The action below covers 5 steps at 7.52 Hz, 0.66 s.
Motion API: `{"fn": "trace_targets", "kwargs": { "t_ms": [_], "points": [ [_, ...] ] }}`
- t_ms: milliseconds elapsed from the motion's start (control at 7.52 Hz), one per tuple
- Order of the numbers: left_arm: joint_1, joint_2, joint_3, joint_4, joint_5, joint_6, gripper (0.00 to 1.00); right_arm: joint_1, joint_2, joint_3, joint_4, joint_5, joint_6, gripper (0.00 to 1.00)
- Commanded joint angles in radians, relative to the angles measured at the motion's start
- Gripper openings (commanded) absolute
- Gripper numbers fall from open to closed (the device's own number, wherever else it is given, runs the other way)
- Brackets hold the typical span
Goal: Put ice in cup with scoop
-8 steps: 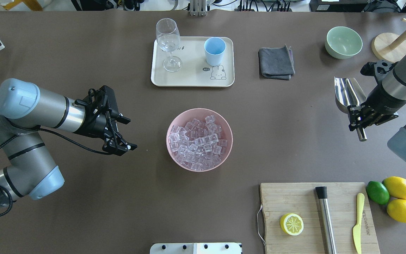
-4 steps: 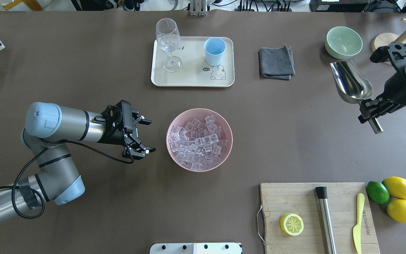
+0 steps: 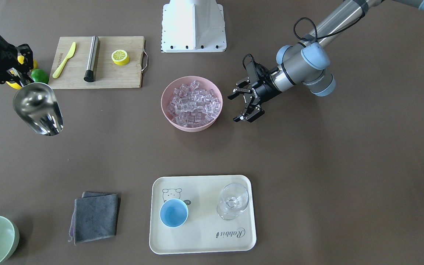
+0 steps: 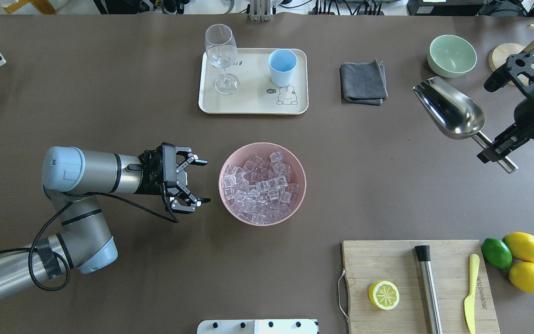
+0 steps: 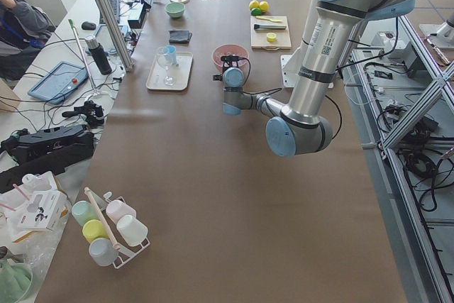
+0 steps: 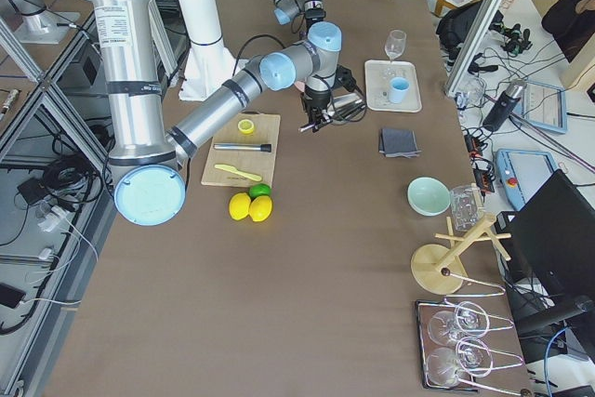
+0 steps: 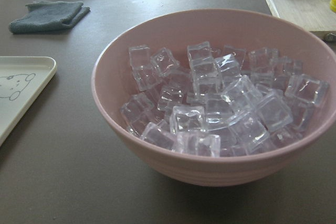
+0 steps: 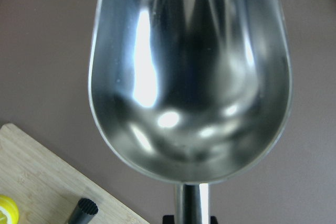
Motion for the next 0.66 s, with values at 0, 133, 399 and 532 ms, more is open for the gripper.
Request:
{"fn": "trace_targets", "kwargs": {
  "t_ms": [0,133,399,532],
  "points": [
    [0.016,-0.017,0.063,-0.108,0.005,-0.036,0.98,-0.124,0.137,0.107,-0.299,-0.153,-0.251,0.00],
    [0.021,-0.025,0.076,-0.119,0.005,-0.044,0.98,-0.182,0.162,0.141,-0.366,-0.220,-0.310,0.00],
    [0.039,-0.051,0.116,-0.141,0.006,-0.091,0.98,-0.251,0.231,0.162,-0.502,-0.314,-0.418,0.00],
    [0.044,-0.065,0.142,-0.165,0.008,-0.099,0.98,-0.253,0.317,0.149,-0.612,-0.352,-0.507,0.00]
  ]
}}
